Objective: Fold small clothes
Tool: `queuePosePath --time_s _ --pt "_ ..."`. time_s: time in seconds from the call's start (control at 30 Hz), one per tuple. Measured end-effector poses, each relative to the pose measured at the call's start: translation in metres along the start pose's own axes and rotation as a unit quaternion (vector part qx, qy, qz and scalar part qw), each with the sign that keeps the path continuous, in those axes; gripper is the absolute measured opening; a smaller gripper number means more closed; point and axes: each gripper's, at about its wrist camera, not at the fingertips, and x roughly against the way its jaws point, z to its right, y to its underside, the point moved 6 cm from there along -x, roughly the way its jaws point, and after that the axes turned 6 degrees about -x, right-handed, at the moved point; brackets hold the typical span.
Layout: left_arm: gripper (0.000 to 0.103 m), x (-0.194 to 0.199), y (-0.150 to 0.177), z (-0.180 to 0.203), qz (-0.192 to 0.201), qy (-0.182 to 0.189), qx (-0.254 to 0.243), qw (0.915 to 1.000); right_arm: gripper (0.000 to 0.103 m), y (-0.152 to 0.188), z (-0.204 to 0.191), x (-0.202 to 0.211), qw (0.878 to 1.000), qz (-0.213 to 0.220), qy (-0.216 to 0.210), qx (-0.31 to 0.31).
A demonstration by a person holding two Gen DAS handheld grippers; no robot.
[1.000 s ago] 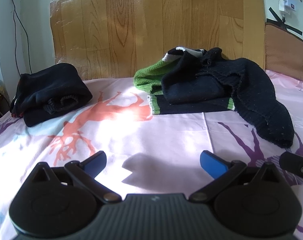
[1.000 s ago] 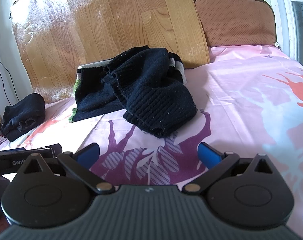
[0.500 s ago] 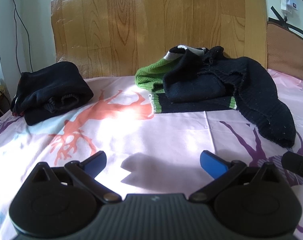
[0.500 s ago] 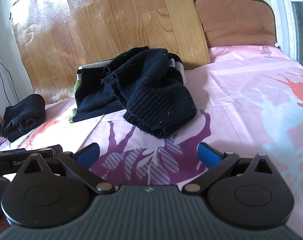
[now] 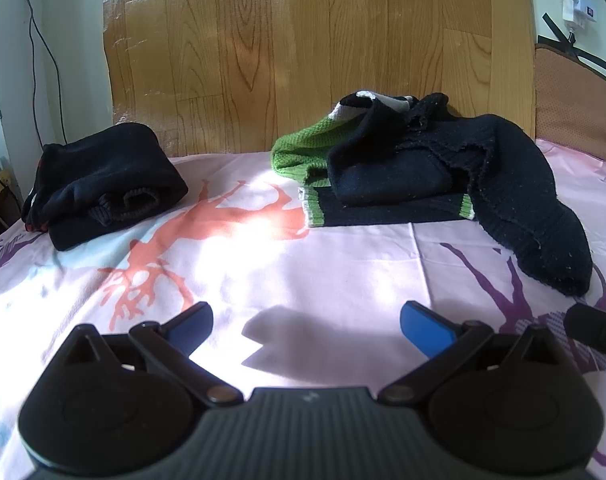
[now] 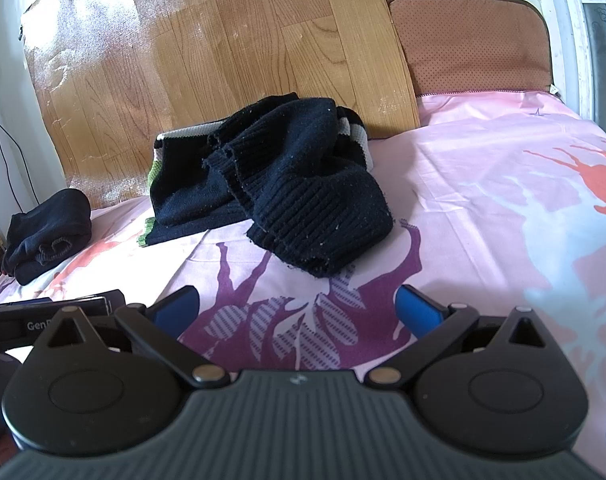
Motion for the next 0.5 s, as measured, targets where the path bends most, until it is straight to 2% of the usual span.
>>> queuePosePath --time_s 0.5 --pt "0.103 -0.0031 0.0005 -0.0055 -0.01 -0.008 0.013 0.9998 0.103 -0.0003 -0.0002 0.0007 1.0 0.0 0.0 0.0"
